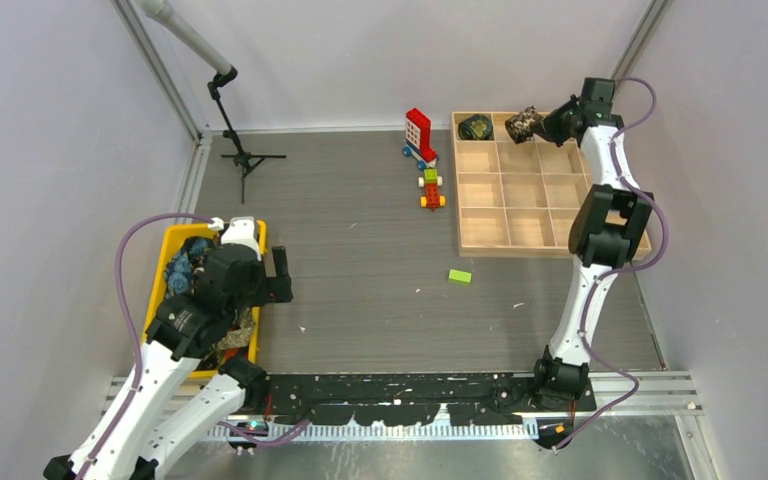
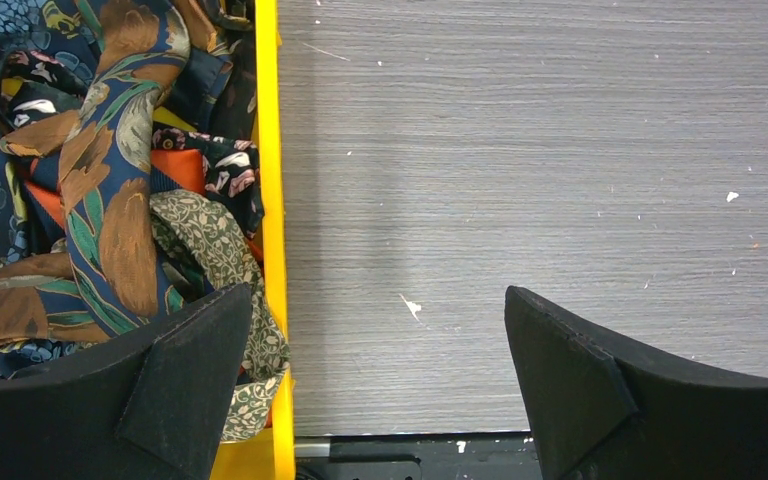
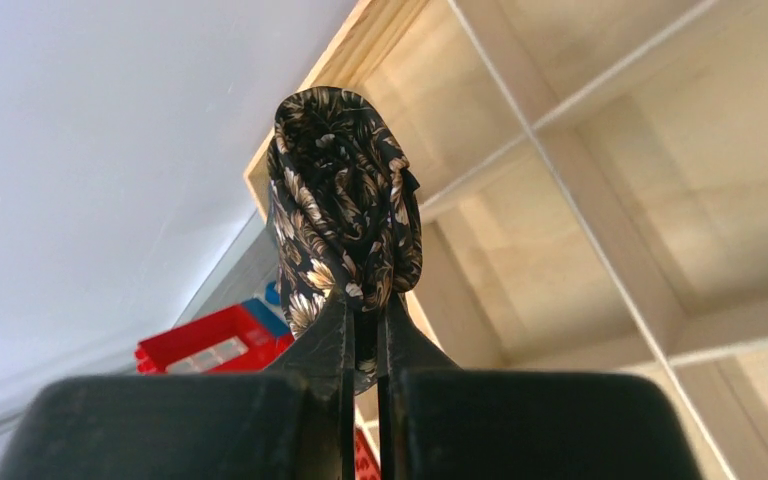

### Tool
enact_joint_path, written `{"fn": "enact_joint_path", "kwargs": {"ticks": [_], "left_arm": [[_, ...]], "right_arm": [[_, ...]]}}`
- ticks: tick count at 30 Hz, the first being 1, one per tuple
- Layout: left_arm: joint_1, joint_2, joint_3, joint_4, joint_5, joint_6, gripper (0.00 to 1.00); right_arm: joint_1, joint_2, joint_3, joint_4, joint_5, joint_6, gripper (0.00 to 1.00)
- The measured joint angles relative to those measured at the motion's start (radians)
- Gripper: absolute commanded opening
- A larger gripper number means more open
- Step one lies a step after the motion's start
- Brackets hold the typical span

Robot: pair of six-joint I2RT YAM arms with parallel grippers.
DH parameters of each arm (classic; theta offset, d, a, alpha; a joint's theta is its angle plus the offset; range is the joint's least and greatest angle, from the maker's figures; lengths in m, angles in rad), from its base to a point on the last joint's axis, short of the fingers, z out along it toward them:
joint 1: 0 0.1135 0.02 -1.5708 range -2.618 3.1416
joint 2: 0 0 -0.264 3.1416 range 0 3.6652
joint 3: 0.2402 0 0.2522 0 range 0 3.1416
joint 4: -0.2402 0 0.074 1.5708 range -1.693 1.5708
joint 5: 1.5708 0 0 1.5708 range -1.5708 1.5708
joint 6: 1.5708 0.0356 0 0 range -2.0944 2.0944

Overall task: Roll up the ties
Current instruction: Place the tie in the storage box.

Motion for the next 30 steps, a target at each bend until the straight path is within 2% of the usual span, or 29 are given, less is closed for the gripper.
{"fn": "enact_joint_path", "kwargs": {"ticks": [10, 23, 25, 28, 30], "left_arm": [[0.0, 0.003, -0.003, 0.003, 0.003, 0.0, 1.0], [0.0, 0.035, -0.004, 0.003, 0.003, 0.0, 1.0], [0.0, 0.037, -0.003, 0.003, 0.003, 0.0, 1.0], [0.0, 0.038, -0.004, 0.004, 0.003, 0.001, 1.0], [0.0, 0.038, -0.004, 0.004, 0.003, 0.0, 1.0]], "right_arm": [[0.001, 0.287, 0.278, 0.018, 0.052, -0.013, 0.0], [0.037, 0.378, 0.338, 0.106, 0.128, -0.064, 0.0], [0.043, 0.387, 0.34, 0.113, 0.138, -0.071, 0.09], [0.05, 0.407, 0.349, 0.118, 0.149, -0.085, 0.3], [0.053, 0.415, 0.353, 0.131, 0.149, -0.09, 0.4]]}}
